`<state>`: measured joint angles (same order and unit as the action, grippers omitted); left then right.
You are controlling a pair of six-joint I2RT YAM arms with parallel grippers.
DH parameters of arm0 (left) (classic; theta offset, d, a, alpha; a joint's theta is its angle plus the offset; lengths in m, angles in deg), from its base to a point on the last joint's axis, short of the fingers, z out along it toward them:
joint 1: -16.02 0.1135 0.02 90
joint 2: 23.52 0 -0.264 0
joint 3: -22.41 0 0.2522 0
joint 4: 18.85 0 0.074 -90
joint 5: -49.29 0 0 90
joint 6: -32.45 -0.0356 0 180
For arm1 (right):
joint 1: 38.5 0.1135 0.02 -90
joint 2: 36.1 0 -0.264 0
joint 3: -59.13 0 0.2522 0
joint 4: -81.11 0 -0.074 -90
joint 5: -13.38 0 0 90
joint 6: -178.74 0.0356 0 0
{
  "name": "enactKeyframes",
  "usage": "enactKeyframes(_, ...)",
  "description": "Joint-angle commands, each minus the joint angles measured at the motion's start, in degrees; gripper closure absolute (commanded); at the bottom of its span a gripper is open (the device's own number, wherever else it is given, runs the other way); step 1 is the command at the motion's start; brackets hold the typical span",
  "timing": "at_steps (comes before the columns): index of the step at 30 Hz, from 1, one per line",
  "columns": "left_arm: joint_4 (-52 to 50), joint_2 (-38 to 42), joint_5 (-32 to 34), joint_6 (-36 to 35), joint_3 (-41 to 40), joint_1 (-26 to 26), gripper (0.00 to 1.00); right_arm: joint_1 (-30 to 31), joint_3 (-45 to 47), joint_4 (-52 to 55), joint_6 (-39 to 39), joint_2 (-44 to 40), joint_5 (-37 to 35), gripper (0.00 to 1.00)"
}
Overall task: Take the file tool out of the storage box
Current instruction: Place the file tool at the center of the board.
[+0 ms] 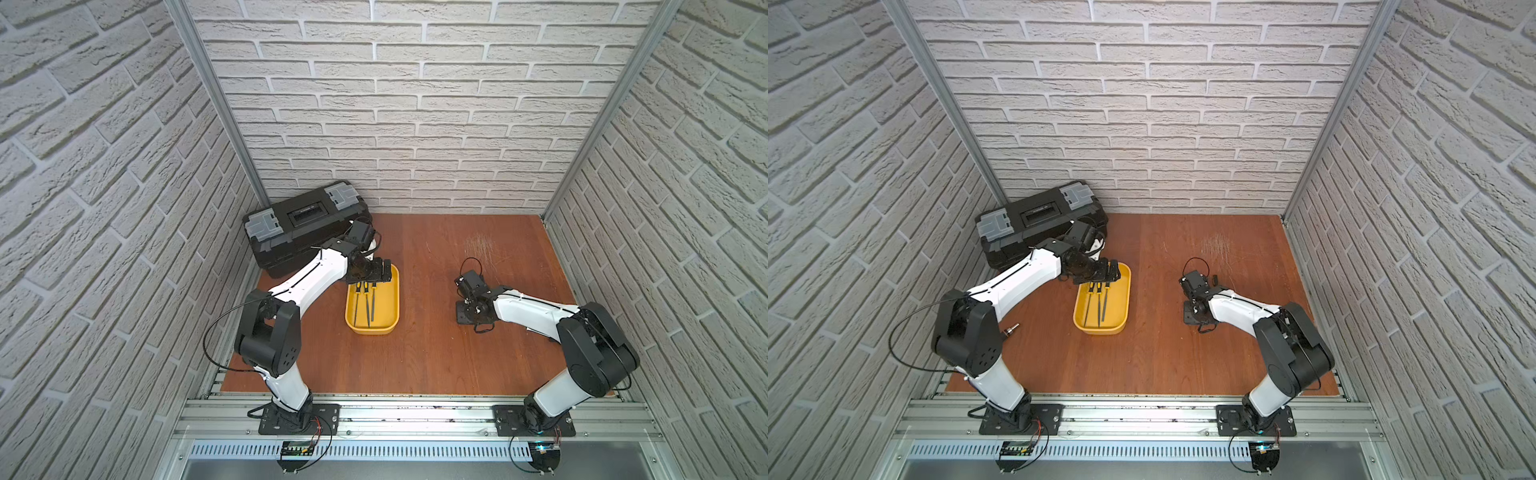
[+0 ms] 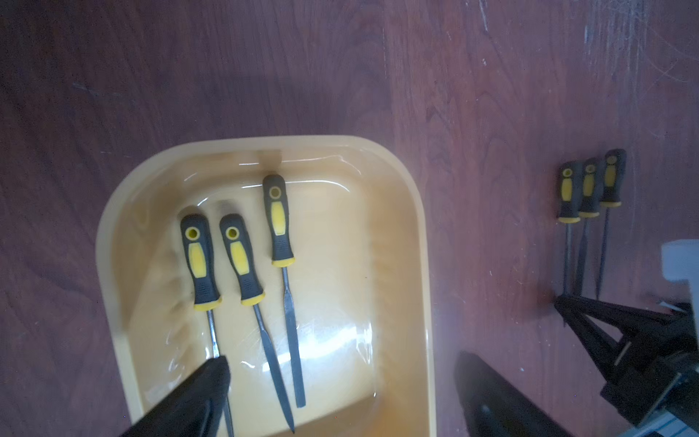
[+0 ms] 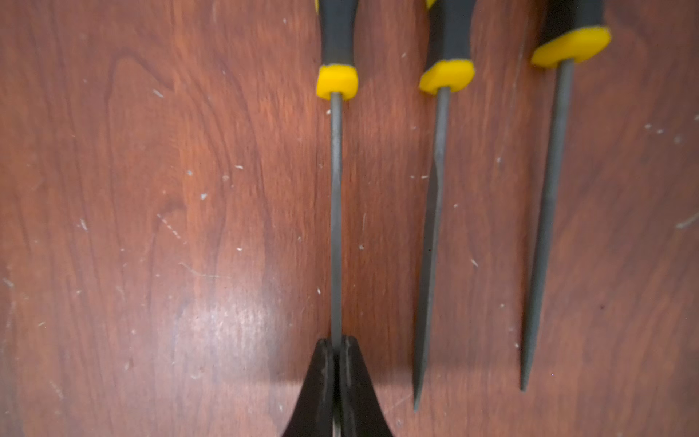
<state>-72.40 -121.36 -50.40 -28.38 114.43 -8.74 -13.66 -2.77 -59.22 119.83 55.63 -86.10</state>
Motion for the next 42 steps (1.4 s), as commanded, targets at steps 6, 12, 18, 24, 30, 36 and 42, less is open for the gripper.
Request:
enactKeyframes(6,1.3,1.48,-0.14,0.1,-0.65,0.14,0.02,-0.38,1.03,-1.98,0.11,0.72,0.29,0.97)
enactKeyframes(12,1.31,1.31,-0.12,0.09,-0.62,0.14,0.01,-0.41,1.12,-2.18,0.25,1.01,0.04,0.95)
enactKeyframes(18,1.33,1.27,-0.13,0.05,-0.56,0.14,0.01,-0.41,0.71,-2.36,-0.07,1.71,-0.02,0.94)
enactKeyframes(24,1.36,1.17,-0.15,0.05,-0.67,0.04,0.02,-0.49,0.68,-2.53,-0.18,1.92,-0.09,0.9)
enactKeyframes(30,1.34,1.12,-0.15,0.04,-0.65,-0.07,0.02,-0.58,0.28,-2.7,-0.6,2.41,-0.28,0.89)
enactKeyframes(36,1.16,1.32,-0.15,0.08,-0.65,-0.06,0.01,-0.73,-0.07,-2.51,-0.77,2.58,-0.28,0.89)
enactKeyframes(42,1.26,1.05,-0.1,0.1,-0.48,-0.18,0.01,-0.74,0.17,-2.54,-0.79,2.41,-0.37,0.8)
